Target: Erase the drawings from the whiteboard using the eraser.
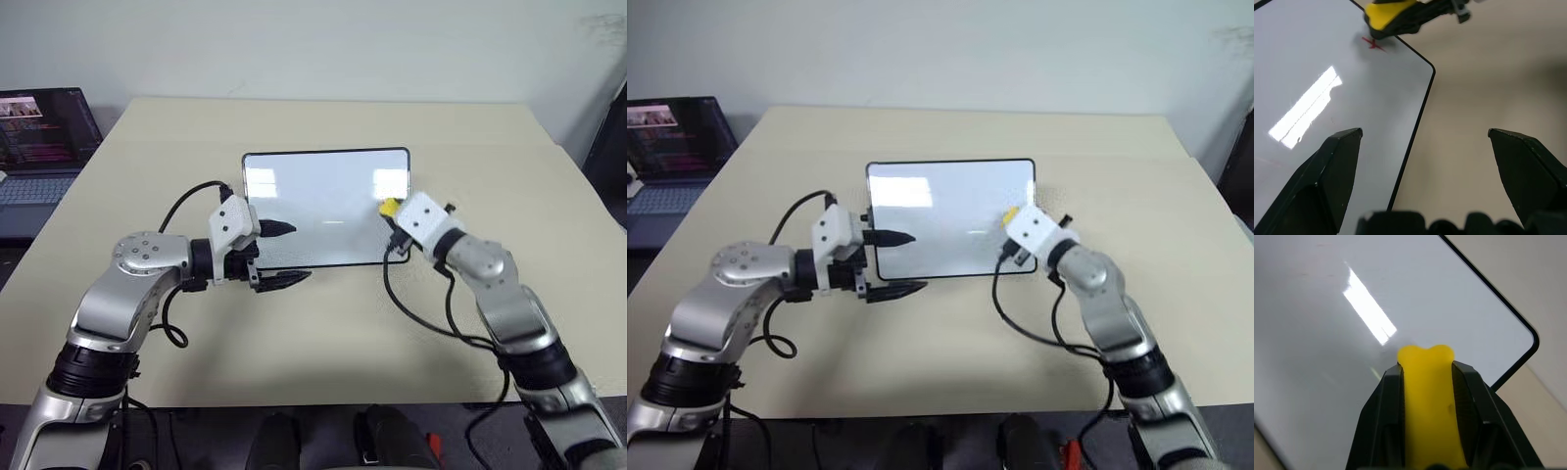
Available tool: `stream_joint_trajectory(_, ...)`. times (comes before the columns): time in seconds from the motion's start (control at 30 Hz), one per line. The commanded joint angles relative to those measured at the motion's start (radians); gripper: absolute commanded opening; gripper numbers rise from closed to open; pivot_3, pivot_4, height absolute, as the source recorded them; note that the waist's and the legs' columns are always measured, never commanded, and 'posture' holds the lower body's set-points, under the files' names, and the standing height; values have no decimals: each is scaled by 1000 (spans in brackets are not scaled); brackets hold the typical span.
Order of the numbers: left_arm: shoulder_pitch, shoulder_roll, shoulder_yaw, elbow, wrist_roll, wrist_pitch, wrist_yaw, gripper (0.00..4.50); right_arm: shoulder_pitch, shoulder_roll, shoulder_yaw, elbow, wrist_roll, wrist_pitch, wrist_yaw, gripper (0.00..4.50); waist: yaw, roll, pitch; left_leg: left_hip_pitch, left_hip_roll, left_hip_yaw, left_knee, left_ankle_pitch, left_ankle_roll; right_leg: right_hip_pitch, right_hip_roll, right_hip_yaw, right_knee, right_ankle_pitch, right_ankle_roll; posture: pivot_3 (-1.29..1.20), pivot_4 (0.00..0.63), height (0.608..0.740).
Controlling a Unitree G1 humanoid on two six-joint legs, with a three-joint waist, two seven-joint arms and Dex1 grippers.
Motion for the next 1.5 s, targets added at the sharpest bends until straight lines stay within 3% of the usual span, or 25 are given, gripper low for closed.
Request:
stream_joint_trajectory(0.03, 3, 9, 21, -34, -4, 0, 3, 4500, -41, 2, -3, 90, -17, -70, -23, 995, 4, 0, 0, -1, 0, 0, 0, 0, 0, 0, 0, 0, 0, 1, -1, 0, 150, 740)
stream_joint_trajectory(0.33, 13, 12, 39, -54, -16, 19, 20, 4500, 36, -56, 49, 78, -8, 22, 143, 995, 3, -1, -1, 4, 0, -1, 2, -1, 0, 4, -1, 0, 2, 0, 0, 0, 150, 740)
stream_joint_trajectory(0.53, 7, 9, 37, -48, -19, 24, 20, 4500, -16, -41, -11, 126, -38, -41, 31, 995, 0, -1, -1, 7, 0, 0, 4, 1, 1, 4, -1, 1, 7, 0, 2, 0, 150, 740)
stream_joint_trajectory(0.73, 3, 15, 41, -39, -20, 19, 9, 4500, 46, -90, 51, 67, -16, 23, 185, 995, 1, -2, -1, 7, 0, 0, 3, 1, 2, 4, 0, 1, 8, 0, 2, 0, 150, 740)
stream_joint_trajectory(1.1, 8, 7, 45, -41, -20, 16, 13, 4500, -88, -4, 8, 178, -43, -118, 32, 995, -6, -2, -1, 9, 0, 1, 3, 2, 2, 4, 0, 2, 9, 0, 2, 0, 150, 740)
stream_joint_trajectory(1.37, 9, 5, 50, -46, -24, 17, 20, 4500, -35, -50, 61, 161, -14, 0, 227, 995, -2, -3, -2, 7, 0, 0, 3, 1, 2, 4, 0, 2, 8, 0, 1, 0, 150, 740)
stream_joint_trajectory(1.5, 24, 10, 58, -59, -30, 22, 22, 4500, -79, -24, 20, 187, -43, -50, 127, 995, -4, -2, -2, 9, 0, 0, 3, 1, 2, 4, 0, 2, 9, 0, 1, 0, 150, 740)
